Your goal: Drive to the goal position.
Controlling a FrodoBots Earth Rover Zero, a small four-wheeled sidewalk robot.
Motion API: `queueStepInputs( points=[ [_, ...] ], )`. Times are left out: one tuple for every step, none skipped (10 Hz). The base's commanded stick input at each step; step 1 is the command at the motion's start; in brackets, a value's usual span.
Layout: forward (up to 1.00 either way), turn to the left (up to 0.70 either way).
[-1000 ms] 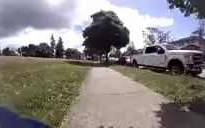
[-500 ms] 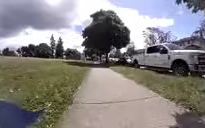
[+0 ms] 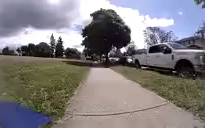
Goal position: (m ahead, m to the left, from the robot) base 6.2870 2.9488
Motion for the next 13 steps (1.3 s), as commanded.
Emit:
queueStepInputs(
  points=[
    [0.7,0.0],
    [0.7,0.09],
    [0.7,0.31],
    [0.7,0.14],
    [0.7,0.0],
    [0.7,0.0],
    [0.7,0.0],
    [0.7,0.0],
    [0.7,0.0],
    [0.7,0.0],
    [0.7,0.0],
    [0.7,0.0],
    [0.7,0.0]
  ],
)
